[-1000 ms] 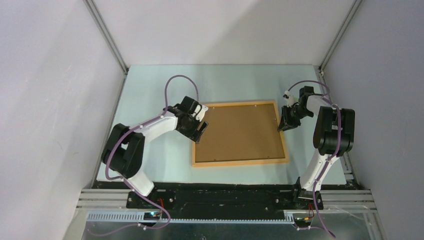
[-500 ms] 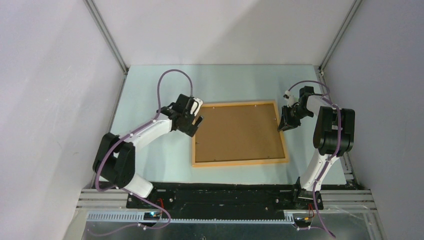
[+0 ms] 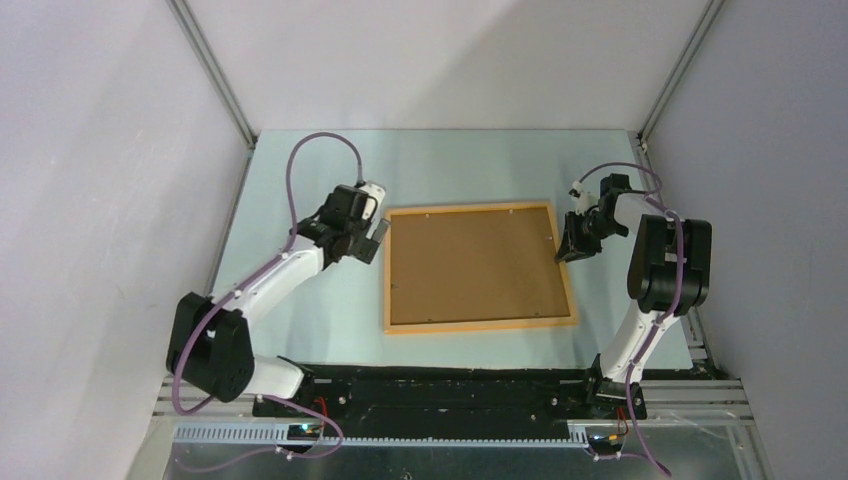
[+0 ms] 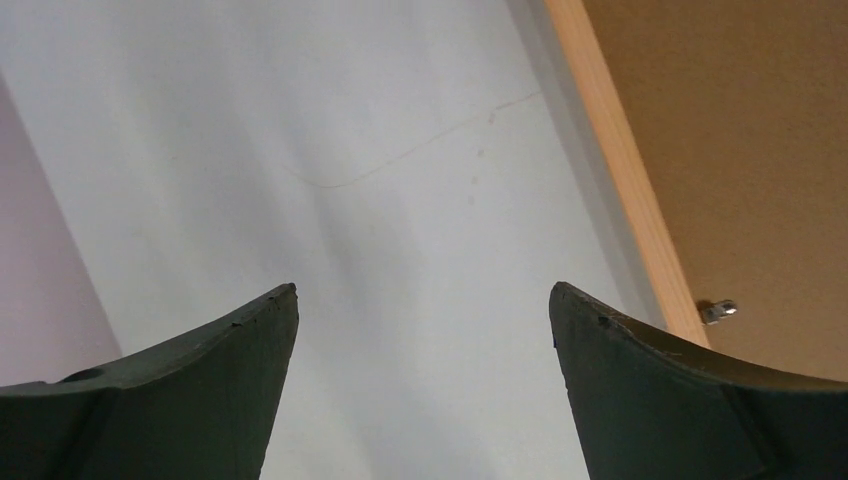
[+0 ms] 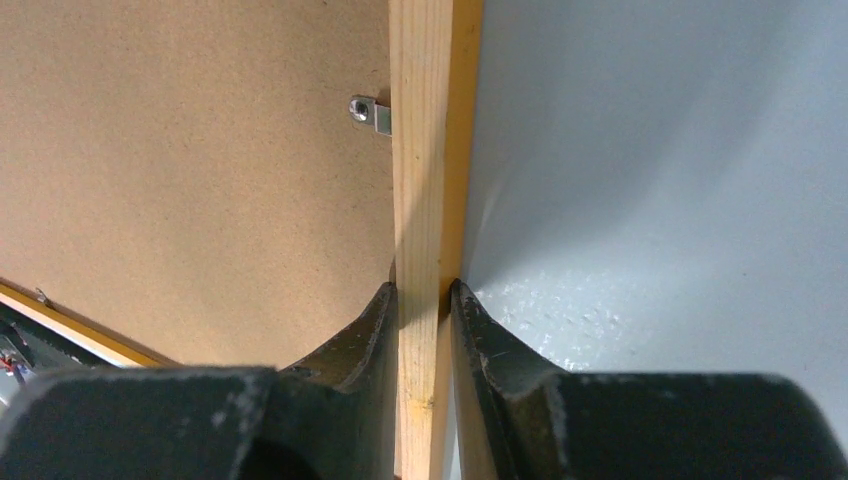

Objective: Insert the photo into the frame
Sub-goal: Install the photo frame at the center of the board.

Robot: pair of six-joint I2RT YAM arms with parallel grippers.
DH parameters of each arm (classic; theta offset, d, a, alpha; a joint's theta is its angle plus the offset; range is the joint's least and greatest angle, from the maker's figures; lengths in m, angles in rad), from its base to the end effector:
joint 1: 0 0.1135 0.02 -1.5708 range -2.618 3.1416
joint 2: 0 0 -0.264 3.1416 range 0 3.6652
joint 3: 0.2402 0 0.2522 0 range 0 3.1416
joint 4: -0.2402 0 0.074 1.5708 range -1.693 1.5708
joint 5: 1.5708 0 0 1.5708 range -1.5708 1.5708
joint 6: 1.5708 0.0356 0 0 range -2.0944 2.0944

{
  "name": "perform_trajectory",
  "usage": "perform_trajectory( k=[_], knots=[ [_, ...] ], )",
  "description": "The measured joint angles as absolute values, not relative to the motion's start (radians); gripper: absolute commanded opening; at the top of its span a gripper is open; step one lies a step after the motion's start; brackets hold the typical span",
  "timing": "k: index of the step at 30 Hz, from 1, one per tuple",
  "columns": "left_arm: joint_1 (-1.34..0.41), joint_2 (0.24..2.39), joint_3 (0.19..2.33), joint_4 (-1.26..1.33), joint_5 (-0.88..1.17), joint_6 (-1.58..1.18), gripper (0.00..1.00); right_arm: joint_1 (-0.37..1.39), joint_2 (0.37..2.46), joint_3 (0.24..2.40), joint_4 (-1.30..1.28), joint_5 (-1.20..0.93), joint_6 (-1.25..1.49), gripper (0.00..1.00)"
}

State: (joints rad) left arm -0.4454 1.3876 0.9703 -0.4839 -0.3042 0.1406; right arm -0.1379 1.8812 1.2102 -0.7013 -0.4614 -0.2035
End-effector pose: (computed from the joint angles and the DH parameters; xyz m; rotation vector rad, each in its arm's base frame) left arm 0.2637 -0.1141 0.2440 0.5770 2.3606 0.2395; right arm 0.3495 -0.0325 0.1558 -0.1577 2.8050 0.6026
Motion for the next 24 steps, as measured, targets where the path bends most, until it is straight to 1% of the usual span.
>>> perform_trajectory(
  k=[5,13,24],
  knots=[
    [-0.405,1.329,0.970,-0.479,-0.319,0.168,1.00,-0.140,1.865,1.196,-0.679,-0.460,-0.183,0.00],
    [-0.403,1.299,0.971,-0.479,-0.309,0.176,1.00,-0.140,1.847,1.174,-0.642,-0.461,-0.131,0.00],
    [-0.403,1.321,1.026,-0.479,-0.131,0.179,1.00,-0.165,1.856,1.143,-0.598,-0.508,-0.025,0.00]
  ],
)
